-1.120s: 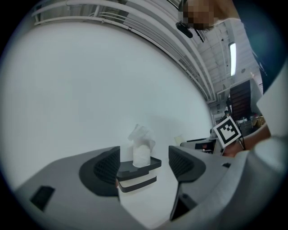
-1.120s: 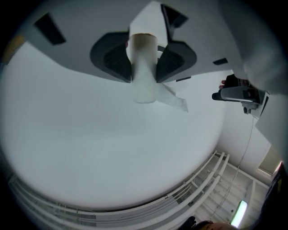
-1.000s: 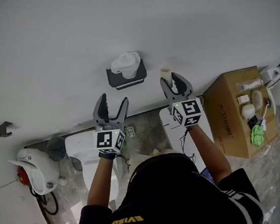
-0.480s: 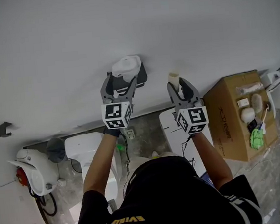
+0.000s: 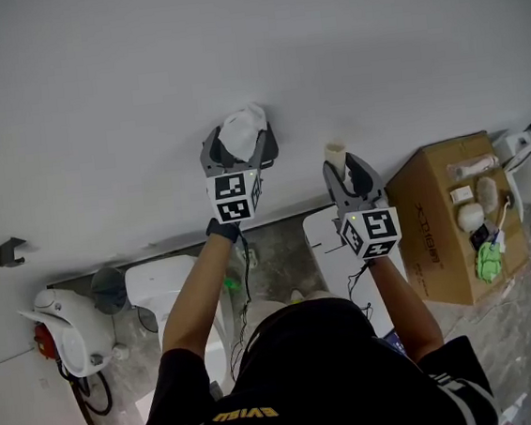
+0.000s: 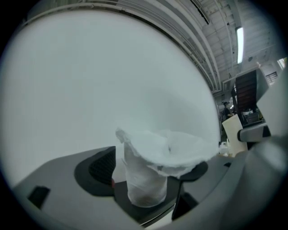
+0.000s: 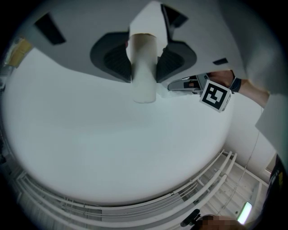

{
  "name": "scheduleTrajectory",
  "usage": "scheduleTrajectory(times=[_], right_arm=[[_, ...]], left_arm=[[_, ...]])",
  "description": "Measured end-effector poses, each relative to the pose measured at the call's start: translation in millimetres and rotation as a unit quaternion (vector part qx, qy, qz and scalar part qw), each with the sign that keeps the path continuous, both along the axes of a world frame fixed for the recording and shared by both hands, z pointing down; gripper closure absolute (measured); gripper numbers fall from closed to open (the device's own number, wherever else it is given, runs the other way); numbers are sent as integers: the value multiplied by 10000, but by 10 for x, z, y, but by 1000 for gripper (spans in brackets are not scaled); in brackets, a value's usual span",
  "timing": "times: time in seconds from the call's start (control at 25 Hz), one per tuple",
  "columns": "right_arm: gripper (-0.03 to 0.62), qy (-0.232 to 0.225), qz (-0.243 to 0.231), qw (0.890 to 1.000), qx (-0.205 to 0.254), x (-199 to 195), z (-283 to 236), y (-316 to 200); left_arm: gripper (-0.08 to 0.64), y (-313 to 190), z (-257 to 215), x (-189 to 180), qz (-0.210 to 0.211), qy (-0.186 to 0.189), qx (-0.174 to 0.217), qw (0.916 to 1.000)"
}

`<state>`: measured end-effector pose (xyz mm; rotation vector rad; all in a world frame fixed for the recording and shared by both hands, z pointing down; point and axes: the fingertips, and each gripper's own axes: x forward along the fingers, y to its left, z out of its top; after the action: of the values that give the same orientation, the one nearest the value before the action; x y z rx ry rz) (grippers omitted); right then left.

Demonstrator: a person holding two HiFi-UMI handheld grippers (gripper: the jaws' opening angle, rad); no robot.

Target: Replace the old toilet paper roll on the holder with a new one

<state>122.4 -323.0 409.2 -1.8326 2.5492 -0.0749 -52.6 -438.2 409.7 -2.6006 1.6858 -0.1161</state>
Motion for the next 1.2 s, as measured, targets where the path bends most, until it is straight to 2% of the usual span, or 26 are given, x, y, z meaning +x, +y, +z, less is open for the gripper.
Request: scheduleTrajectory(times=[0.32,0.36,0.44,1.04,1.2], right_arm=[[416,26,19,10000,-32,17,5,17],[416,36,-11,10000,-37,-1,9,16],[416,63,-56,10000,-40,-27,13,19],[416,169,-146,9998,-5,-108,-60,134],[416,111,-102,9999,-51,-65,-41,150]], left_arm=[[184,-3,5,-46,-128,40,35,9999],[197,-4,7,-57,-155,21,43,9999],[275,-8,5,-79,-196,0,76,9998],[278,75,-76,-67,6,110,6,9999],[278,134,-178,78,105,423,-89,9990]])
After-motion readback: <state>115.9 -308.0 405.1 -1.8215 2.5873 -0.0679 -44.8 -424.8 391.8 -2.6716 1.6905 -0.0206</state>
